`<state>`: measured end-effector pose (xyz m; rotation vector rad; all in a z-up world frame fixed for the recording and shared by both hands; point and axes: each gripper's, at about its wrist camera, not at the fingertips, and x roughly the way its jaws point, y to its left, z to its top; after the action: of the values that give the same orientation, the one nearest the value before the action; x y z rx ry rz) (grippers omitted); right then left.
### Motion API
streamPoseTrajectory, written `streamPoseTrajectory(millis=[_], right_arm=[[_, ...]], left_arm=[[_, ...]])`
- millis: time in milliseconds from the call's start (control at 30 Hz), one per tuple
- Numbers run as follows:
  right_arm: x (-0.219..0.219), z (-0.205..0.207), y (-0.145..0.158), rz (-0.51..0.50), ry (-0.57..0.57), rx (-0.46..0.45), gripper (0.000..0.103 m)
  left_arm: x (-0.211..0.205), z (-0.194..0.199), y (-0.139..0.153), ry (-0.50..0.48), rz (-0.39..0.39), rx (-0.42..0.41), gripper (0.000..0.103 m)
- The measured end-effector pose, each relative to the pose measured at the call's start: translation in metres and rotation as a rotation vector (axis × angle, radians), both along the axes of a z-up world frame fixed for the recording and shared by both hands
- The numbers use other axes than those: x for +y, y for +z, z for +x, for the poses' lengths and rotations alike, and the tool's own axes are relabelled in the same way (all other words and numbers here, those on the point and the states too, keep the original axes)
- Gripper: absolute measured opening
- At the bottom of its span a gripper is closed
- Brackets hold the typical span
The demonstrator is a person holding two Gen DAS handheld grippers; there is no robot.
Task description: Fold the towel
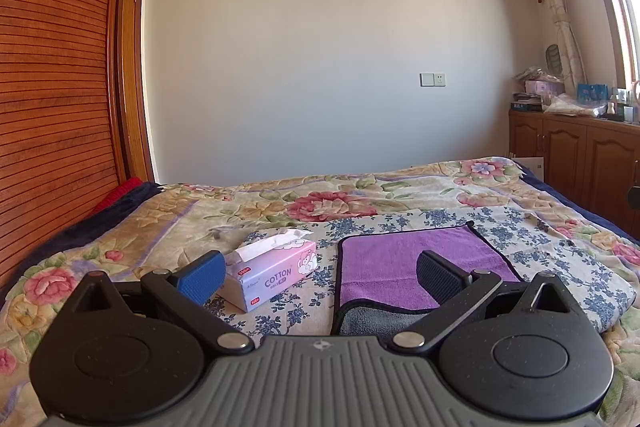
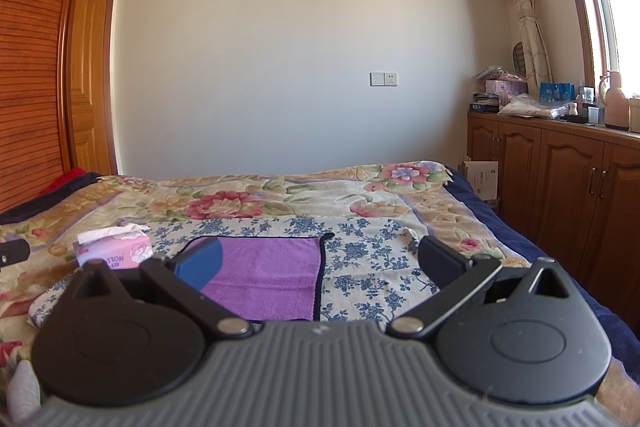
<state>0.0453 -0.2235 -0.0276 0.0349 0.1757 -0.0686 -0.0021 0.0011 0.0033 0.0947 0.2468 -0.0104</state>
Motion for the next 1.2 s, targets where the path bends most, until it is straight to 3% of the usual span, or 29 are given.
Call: streamPoseTrajectory(millis=[1200], right_arm=[[0.0029, 0.0005, 0.0013, 0.0, 0.0, 0.001, 0.103]], left_arm=[[0.0002, 0.0035, -0.0002, 0.0, -0.003, 0.001, 0.103]])
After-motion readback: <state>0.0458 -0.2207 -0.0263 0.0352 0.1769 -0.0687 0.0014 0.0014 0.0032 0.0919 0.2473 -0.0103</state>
